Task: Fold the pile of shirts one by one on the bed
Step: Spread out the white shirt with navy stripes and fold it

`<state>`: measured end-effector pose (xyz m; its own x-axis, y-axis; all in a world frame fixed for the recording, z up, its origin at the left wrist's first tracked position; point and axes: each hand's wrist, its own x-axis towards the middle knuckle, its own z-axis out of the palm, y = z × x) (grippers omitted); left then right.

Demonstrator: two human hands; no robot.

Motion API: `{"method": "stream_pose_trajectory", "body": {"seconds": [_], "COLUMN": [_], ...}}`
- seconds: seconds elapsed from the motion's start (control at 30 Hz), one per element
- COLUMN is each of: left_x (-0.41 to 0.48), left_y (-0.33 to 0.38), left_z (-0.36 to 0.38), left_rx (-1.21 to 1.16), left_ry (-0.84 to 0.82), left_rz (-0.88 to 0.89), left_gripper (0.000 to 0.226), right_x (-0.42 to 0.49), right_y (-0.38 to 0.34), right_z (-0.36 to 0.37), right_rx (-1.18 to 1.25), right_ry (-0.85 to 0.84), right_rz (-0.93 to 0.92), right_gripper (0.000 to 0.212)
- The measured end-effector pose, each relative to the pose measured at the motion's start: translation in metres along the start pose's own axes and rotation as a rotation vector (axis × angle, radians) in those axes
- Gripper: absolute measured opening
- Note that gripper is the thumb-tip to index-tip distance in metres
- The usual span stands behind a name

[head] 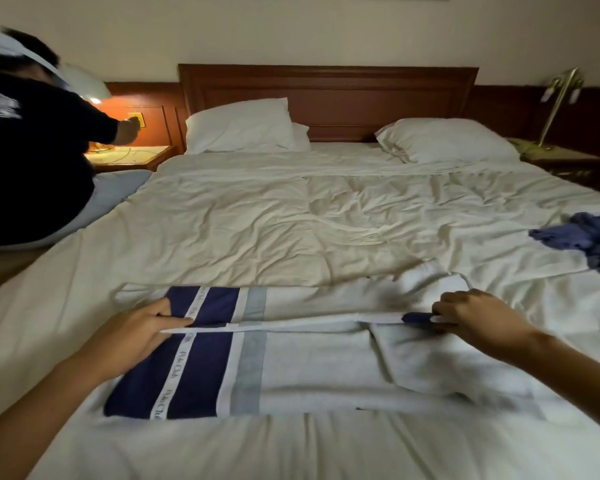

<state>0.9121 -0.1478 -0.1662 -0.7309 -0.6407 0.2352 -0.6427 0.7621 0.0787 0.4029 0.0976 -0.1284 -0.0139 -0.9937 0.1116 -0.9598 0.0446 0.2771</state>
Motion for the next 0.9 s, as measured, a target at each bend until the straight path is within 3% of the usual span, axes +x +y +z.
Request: {"method": "stream_pose_trajectory", "body": {"seconds": [0.07,0.2,0.27,0.4,0.43,0.63,0.73,0.8,0.9], "left_x": [-0.004,0.005,0.017,0.041,0.045,0.059,0.066,0.071,0.073], "left_y": [0.002,0.010,0.017,0.022,0.022,-0.001,-0.015,-0.024,-0.035], "left_z": [0.004,0.008,0.005,0.017,0.025,0.049,0.055,0.061,0.069], "left_rx": [-0.032,-0.047,-0.023,-0.318,-0.280,-0.161,-0.131,-0.125,-0.111], "left_ry": [-0.096,-0.178,-0.189,-0.388,-0.446,-0.568,-0.576,-0.544,-0.486], "left_rz": [-0.054,-0.262,-0.346,-0.510,-0.542,-0.599,-0.608,-0.625,-0.630], "left_gripper": [0.044,0.029,0.042,0.076,0.078,0.091,0.107,0.110,0.107], "right_x": [-0.011,-0.027,-0.029,-0.003,0.012,0.120,0.154,0.155,0.138], "right_y": [0.005,0.002,0.000,0.005,0.008,0.013,0.000,-0.014,-0.023], "right_z": [0.004,0.011,0.007,-0.003,-0.003,0.006,0.034,0.064,0.085], "right_rx": [0.163,0.490,0.612,0.792,0.782,0.643,0.258,0.019,0.310], "right_ry": [0.019,-0.141,-0.105,0.064,0.070,-0.210,-0.205,-0.187,-0.047], "right_rz": [-0.014,-0.129,-0.066,0.063,0.081,0.052,0.109,0.155,0.294], "right_gripper": [0.025,0.037,0.024,0.008,0.002,0.033,0.034,0.050,0.063]}}
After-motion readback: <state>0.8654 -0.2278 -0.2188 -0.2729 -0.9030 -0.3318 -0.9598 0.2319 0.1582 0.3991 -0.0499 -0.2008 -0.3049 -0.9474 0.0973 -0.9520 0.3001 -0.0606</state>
